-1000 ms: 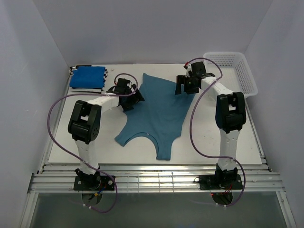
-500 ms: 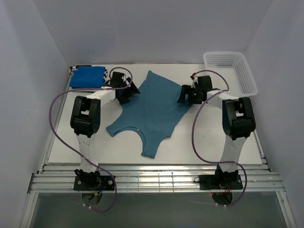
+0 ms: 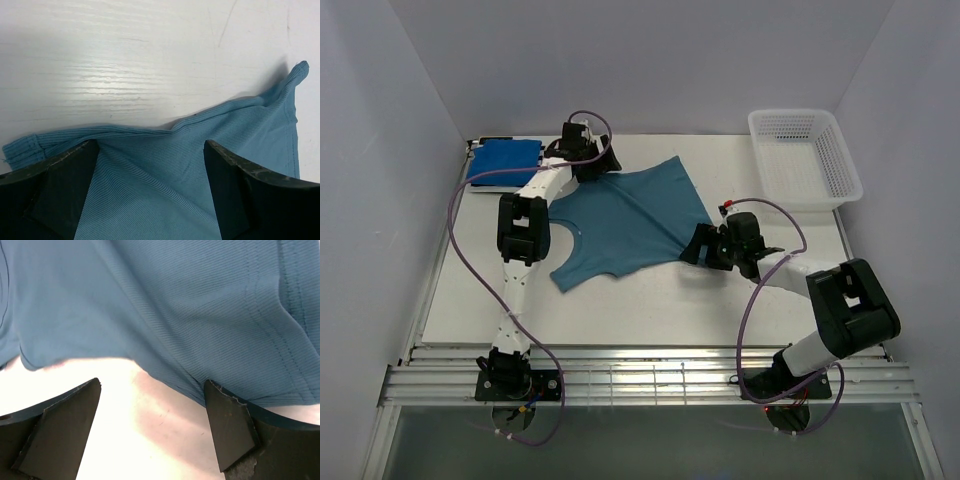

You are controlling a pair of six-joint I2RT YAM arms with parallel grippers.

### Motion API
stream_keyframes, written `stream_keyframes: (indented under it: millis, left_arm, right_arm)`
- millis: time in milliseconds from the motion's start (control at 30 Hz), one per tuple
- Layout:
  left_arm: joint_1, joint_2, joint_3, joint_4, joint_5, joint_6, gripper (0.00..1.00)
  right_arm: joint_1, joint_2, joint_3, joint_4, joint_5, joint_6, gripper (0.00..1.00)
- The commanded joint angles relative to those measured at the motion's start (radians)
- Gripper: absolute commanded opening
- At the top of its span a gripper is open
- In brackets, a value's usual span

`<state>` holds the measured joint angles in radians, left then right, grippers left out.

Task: Fold and stack the tank tops

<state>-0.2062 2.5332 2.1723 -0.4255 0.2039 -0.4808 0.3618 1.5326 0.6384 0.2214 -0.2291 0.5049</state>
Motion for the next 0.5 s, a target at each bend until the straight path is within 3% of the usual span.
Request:
stream_keyframes:
  millis: [0, 100, 267, 367, 467]
  left_arm:
    - [-0.001, 0.041, 0.001, -0.125, 0.116, 0.097, 0.98]
    - [-0.034, -0.049, -0.044, -0.125, 0.129, 0.134, 0.98]
    - [-0.131, -0.348, -0.224, -0.124, -0.035, 0.166, 0.98]
    - [-0.153, -0.508, -0.365, -0.122, -0.078, 0.105, 0.98]
    - [-0.186, -0.643, -0.544, -0.078, -0.048, 0.021, 0.98]
  right_arm:
    - [0.058, -0.020, -0.059, -0.129, 0.057, 0.081, 0.90]
    - [0.060, -0.058, -0.022, -0.148, 0.071, 0.069, 0.90]
    - [0.051, -0.135, 0.133, -0.278, 0.215, 0.004, 0.90]
    - [0.020, -0.164, 0.176, -0.341, 0.272, -0.023, 0.90]
    - [-0.003, -0.169, 0.207, -0.346, 0.225, -0.068, 0.90]
